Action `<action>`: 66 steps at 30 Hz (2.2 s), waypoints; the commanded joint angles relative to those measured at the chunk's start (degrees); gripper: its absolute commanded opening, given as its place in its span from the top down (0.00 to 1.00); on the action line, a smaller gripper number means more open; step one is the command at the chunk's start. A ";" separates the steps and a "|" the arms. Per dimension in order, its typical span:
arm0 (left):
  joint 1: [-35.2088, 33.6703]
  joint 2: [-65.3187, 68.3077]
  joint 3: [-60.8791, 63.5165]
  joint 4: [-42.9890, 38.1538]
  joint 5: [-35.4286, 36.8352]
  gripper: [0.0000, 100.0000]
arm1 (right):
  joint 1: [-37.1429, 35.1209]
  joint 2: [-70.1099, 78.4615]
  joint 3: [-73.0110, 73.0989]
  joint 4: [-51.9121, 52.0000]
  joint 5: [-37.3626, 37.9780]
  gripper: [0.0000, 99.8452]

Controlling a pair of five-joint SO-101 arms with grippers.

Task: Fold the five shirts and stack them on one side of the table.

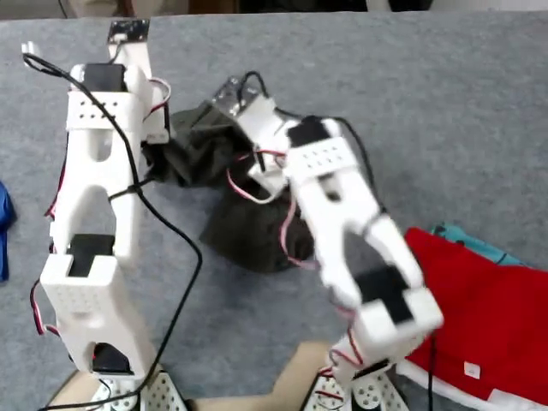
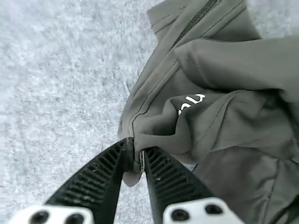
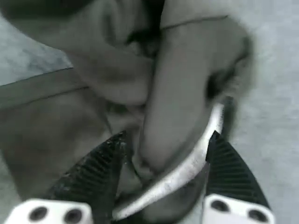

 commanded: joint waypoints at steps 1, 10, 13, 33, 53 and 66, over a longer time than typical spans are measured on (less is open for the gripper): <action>-0.88 -5.93 6.15 -4.75 0.26 0.98 | 4.44 9.98 -7.78 -1.41 -1.32 0.79; -6.59 -20.70 28.92 -20.48 -2.64 0.98 | 8.04 14.90 -12.44 7.38 4.84 0.98; -8.35 -25.54 38.59 -24.18 -4.92 0.98 | 8.75 10.95 -9.19 9.05 5.10 0.98; -32.70 -47.43 79.38 -38.51 -25.49 0.98 | 29.23 -26.77 26.59 6.68 18.73 0.98; -42.46 -47.60 85.71 -38.59 -31.74 0.98 | 14.90 -10.33 -8.04 24.26 11.96 0.98; -42.46 -47.52 86.24 -38.59 -31.56 0.98 | 3.82 15.87 -47.69 34.11 8.88 0.75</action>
